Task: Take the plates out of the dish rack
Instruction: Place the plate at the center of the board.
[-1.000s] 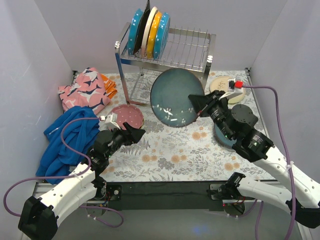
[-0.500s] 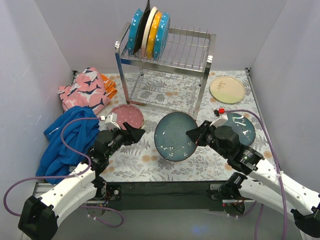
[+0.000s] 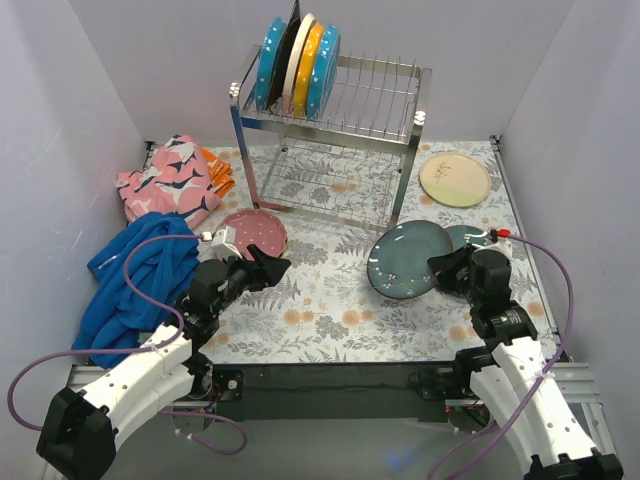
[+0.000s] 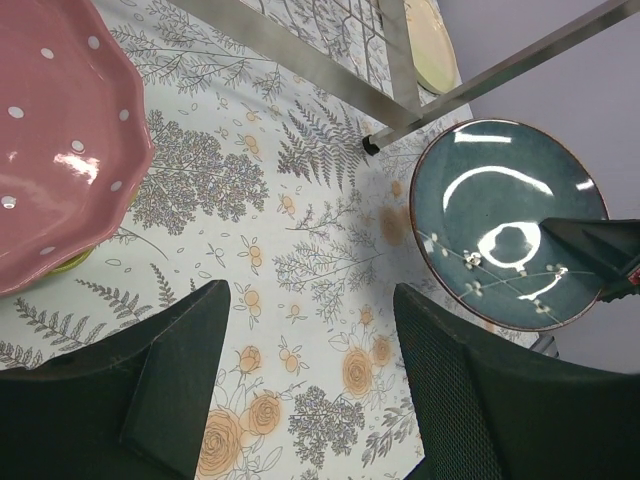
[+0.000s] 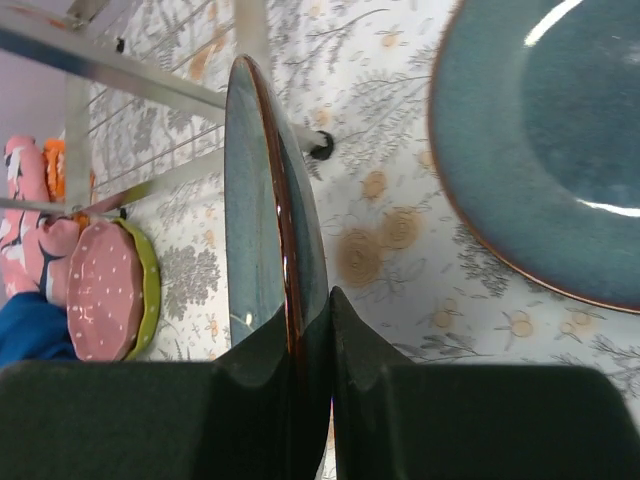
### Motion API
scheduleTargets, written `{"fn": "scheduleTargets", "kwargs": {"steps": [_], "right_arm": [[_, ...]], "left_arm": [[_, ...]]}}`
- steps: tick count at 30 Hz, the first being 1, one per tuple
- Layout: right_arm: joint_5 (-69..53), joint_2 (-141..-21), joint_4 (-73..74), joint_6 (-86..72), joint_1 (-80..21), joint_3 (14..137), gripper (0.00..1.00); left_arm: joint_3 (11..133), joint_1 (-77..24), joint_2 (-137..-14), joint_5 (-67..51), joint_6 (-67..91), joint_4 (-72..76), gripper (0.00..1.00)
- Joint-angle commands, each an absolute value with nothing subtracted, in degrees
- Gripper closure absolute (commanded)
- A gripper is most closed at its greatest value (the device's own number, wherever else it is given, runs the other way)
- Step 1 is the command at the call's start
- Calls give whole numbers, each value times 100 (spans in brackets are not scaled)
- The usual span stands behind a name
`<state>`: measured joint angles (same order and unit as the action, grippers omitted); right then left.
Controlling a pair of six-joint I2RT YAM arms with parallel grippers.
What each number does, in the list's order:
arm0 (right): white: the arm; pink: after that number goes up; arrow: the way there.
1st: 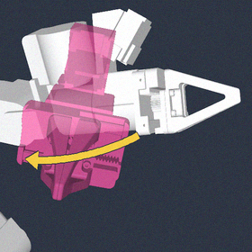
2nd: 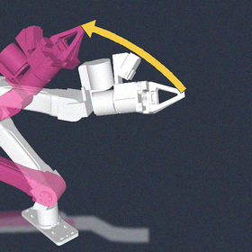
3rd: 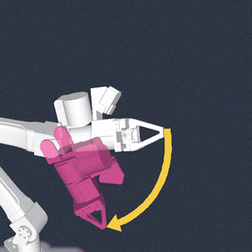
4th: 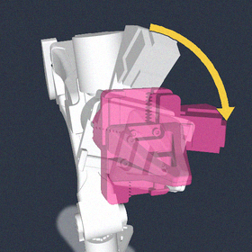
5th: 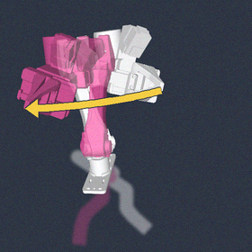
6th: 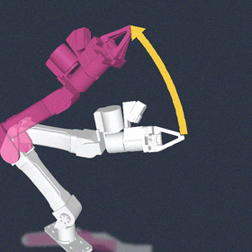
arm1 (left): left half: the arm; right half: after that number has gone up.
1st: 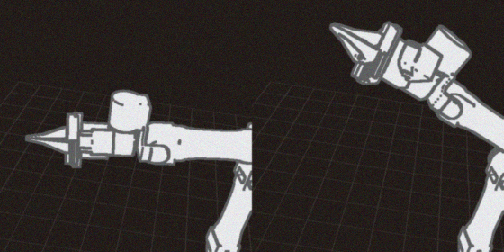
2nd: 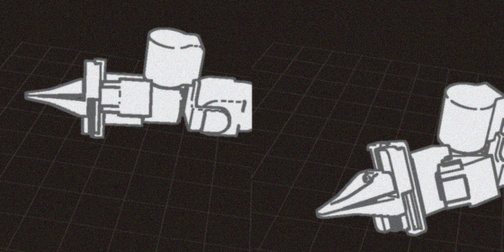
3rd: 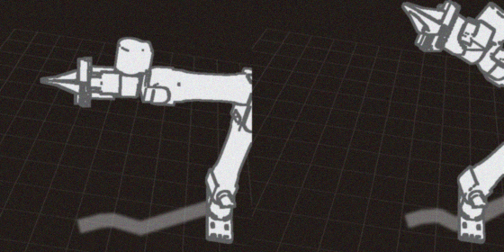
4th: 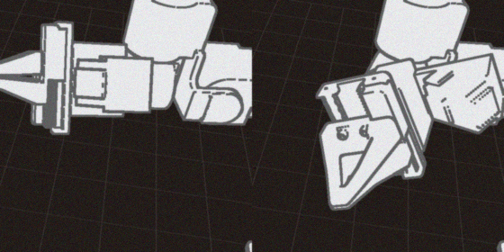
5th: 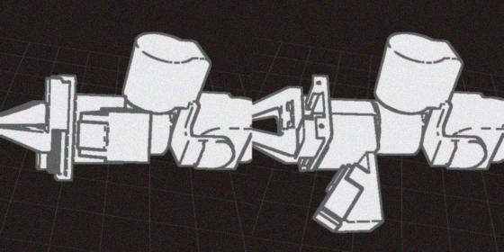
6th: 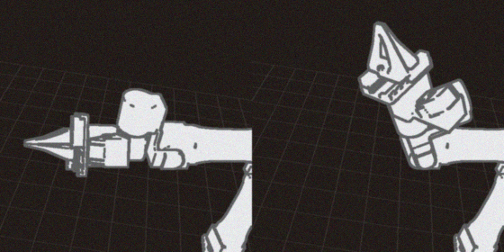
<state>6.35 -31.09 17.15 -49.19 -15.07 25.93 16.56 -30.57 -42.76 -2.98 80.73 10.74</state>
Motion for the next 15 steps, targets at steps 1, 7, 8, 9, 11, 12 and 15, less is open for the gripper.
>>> {"fn": "scheduleTargets", "kwargs": {"steps": [1,7,8,9,11,12,15], "right_arm": [[-536,-2725,1002,-4879,-687,2751,99],[-615,-2585,1353,-4720,192,2848,99],[-563,-2523,1362,-4711,280,2865,99],[-380,-2479,1406,-4711,394,2891,99],[-81,-2373,1476,-4641,457,2979,99],[217,-2382,1511,-4641,492,3049,99],[587,-2469,1521,-4702,536,3094,99]], "left_arm": [[1723,-3076,-4280,-228,7963,1090,35],[1731,-3076,-4368,-299,7972,1142,35],[1731,-3085,-4368,-308,7963,1134,35],[1723,-3076,-4368,-308,7972,1142,35],[1723,-3076,-4351,-334,7980,1160,35],[1714,-3085,-4351,-351,7989,1160,35],[1723,-3076,-4351,-413,7998,1187,35]]}}
